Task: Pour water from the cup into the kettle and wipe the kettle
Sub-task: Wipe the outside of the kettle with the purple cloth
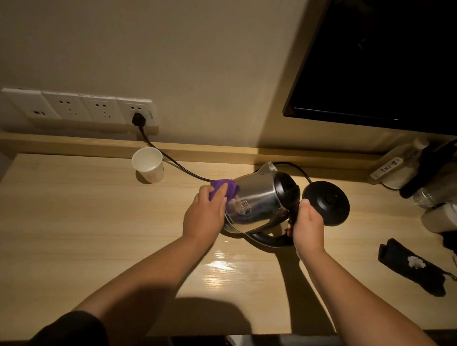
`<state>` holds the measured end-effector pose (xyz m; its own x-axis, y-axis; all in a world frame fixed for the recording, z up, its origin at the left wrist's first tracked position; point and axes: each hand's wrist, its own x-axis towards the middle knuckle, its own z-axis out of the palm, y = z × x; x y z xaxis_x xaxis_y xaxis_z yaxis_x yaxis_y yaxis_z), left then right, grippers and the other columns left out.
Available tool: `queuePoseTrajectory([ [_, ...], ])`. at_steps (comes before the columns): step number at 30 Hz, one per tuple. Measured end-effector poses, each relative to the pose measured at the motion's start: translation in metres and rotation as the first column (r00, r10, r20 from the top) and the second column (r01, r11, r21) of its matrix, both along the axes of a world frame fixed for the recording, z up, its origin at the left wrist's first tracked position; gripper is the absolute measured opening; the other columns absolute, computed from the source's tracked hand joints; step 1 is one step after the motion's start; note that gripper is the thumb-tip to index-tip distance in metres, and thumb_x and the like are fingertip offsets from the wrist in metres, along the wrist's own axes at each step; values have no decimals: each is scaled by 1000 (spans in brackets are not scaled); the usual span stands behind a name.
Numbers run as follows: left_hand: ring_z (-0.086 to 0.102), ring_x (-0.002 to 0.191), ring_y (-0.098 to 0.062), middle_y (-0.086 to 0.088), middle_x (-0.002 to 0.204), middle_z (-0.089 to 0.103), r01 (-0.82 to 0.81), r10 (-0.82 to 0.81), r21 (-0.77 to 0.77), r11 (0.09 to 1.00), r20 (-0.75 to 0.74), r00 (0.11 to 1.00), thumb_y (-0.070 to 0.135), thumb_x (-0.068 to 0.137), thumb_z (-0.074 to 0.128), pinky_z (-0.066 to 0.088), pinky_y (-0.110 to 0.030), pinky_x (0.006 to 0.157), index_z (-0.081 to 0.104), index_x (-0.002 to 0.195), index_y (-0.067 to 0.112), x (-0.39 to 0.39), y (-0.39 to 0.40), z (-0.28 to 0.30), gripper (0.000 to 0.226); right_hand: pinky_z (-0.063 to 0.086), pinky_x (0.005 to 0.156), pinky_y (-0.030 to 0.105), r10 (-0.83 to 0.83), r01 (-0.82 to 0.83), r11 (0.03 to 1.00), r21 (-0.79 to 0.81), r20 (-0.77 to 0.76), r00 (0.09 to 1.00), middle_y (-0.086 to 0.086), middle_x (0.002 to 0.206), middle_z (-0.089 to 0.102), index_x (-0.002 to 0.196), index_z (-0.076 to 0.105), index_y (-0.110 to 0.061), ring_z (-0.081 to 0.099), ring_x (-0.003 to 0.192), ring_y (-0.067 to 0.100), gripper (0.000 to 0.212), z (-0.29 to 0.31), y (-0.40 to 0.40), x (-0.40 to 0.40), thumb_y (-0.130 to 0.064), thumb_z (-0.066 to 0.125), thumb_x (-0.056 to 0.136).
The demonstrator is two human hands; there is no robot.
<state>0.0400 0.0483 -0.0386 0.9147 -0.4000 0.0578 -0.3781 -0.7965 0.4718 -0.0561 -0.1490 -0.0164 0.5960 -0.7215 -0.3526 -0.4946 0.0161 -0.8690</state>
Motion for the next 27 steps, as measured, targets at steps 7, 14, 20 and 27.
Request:
queuePoseTrajectory([
  [7, 50, 101, -13, -3, 134, 42, -107, 97, -102, 989, -96, 991, 32, 101, 40, 48, -27, 75, 38, 141, 24, 4, -2, 2, 41, 45, 67, 39, 9, -11, 994, -110, -11, 1000, 12, 73, 51, 79, 53, -11, 52, 72, 23, 43, 4, 6, 6, -39, 31, 102],
  [14, 55, 100, -21, -11, 122, 49, 180, -153, -122, 976, 207, 966, 28, 92, 58, 54, -29, 67, 41, 138, 23, -33, -50, 31, 49, 49, 69, 42, -29, 26, 990, -139, -20, 999, 14, 74, 57, 82, 59, -8, 57, 72, 25, 50, 8, 14, 16, -43, 29, 102],
  [20, 54, 108, -27, -14, 127, 49, 210, -206, 9, 978, 238, 949, 23, 86, 67, 55, -34, 73, 31, 143, 24, -21, -39, 18, 67, 48, 68, 42, -19, 18, 993, -118, -14, 1000, 13, 71, 53, 75, 55, -12, 55, 70, 25, 49, 12, 18, 21, -43, 29, 102],
  [27, 53, 108, -17, -7, 135, 41, -113, 113, 7, 994, -15, 993, 30, 99, 45, 52, -26, 80, 26, 147, 24, -8, 7, -15, 51, 46, 71, 42, -30, 28, 997, -68, -26, 999, 8, 69, 50, 73, 51, -16, 52, 70, 21, 46, 12, 18, 20, -42, 29, 103],
])
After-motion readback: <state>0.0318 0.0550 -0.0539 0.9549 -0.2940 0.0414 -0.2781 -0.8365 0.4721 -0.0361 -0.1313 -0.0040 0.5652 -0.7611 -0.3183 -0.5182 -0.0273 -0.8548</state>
